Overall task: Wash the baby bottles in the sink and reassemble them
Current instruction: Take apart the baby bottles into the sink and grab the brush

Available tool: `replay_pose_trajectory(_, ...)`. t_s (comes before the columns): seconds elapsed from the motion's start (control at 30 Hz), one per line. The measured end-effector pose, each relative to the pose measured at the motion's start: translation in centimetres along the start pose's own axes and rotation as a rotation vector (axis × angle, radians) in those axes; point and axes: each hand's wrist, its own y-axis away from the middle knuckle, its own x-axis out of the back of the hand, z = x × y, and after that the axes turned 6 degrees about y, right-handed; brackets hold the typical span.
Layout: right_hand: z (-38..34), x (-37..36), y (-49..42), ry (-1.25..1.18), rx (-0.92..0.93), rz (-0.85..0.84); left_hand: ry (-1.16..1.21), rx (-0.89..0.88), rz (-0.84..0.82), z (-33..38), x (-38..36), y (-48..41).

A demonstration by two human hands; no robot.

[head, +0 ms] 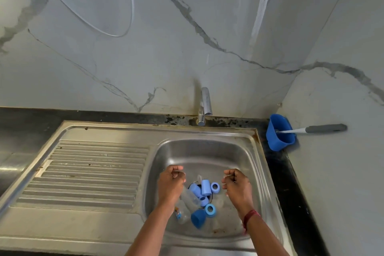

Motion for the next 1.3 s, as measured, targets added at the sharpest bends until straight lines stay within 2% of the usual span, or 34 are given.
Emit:
replay_pose_trajectory(0.23, -2.9, -2.1, -3.1, 0.056, 0.048, 0.007, -0.008, -0.006, -0.045, 1.3, 0.8, -3.8)
replay_pose_trajectory(0.33, -3.9, -3.2, -5.5, 0.209, 0.139, -0.023, -0.021, -0.027, -0.055, 2.3, 0.6, -5.6)
replay_pose_trajectory(0.53, -7.0, -4.1, -10.5, 0.562, 0.342, -0.219, -0.137, -0.016, -0.079, 3.9, 0.0, -10.8)
replay_pose_trajectory(0.6, -8.2, -4.4, -12.4, 0.64, 0.399, -0.234, -0.167, -0.023, -0.093, 4.2, -0.3, -12.1)
replay_pose_trajectory(0.73, -10.1, -5.1, -15.6, 0.685, 0.42, -0.186, -0.237, -0.039, -0.107, 4.5, -0.8, -14.0)
replay_pose_trajectory(0.97, -9.0, -6.7, -20.0, 0.673, 0.292, -0.204, -0.23, -0.034, -0.093, 3.7, -1.6, -15.7)
replay_pose_trajectory(1.3, -8.3, -7.1, -20.4, 0.627, 0.339, -0.215, -0.177, 0.034, -0.088, 1.2, -2.0, -15.6)
